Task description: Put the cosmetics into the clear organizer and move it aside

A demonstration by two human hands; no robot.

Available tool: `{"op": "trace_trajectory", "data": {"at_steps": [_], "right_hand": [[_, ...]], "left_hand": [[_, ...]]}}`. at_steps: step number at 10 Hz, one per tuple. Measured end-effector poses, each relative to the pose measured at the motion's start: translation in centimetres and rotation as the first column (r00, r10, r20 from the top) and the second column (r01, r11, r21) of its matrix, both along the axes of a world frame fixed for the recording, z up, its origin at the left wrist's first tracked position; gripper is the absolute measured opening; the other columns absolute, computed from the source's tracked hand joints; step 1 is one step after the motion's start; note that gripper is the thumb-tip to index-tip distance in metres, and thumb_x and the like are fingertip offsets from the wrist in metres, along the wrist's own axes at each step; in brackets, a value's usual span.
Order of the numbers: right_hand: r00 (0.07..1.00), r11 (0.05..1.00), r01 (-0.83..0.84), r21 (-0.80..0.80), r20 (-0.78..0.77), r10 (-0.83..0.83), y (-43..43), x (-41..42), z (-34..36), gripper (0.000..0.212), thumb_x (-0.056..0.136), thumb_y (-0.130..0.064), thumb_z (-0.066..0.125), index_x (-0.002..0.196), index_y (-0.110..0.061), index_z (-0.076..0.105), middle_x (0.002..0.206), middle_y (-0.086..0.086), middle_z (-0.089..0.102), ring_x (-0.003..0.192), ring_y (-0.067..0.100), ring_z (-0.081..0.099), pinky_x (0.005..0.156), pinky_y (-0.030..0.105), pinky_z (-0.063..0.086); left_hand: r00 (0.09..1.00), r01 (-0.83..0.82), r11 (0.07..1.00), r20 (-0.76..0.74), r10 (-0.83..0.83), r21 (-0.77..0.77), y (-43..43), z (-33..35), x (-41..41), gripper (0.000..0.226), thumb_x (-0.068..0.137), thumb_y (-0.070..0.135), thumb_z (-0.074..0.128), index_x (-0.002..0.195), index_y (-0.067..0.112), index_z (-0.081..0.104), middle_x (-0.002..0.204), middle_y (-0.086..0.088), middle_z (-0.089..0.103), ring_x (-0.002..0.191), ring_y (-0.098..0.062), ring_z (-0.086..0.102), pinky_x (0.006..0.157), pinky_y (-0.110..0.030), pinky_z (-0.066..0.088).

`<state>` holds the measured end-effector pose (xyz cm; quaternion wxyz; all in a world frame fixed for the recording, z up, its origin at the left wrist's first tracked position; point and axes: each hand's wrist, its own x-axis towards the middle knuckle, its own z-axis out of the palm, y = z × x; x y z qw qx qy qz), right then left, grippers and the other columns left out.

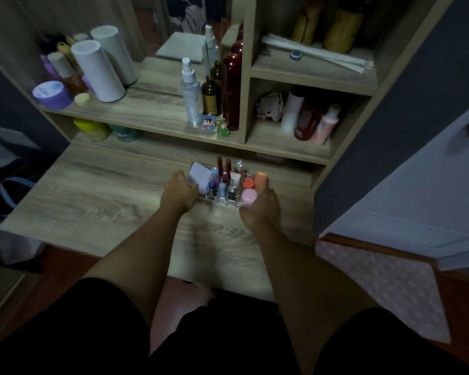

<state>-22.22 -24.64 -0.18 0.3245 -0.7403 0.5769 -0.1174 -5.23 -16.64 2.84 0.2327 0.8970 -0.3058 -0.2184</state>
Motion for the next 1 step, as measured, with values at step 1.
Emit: {"op": "trace_trajectory", "data": {"at_steps": [1], "right_hand": [[0.974, 0.977, -0.199, -0.078, -0.122, 0.189, 0.50, -1.33, 2.74, 0.072, 0.088, -0.029, 0.055, 0.148, -0.009, 0.019, 0.153, 0.013, 0.028, 0.139, 0.032, 0.027, 0.114, 0.048, 0.028]], "left_hand": [[0.984, 0.162, 0.986, 0.065, -0.165, 0.047, -0.34, 2.17, -2.06, 0.050, 0.094, 0.032, 0.042, 0.133, 0.001, 0.040, 0.138, -0.024, 0.043, 0.122, -0.039, 0.045, 0.103, -0.049, 0.040]]}}
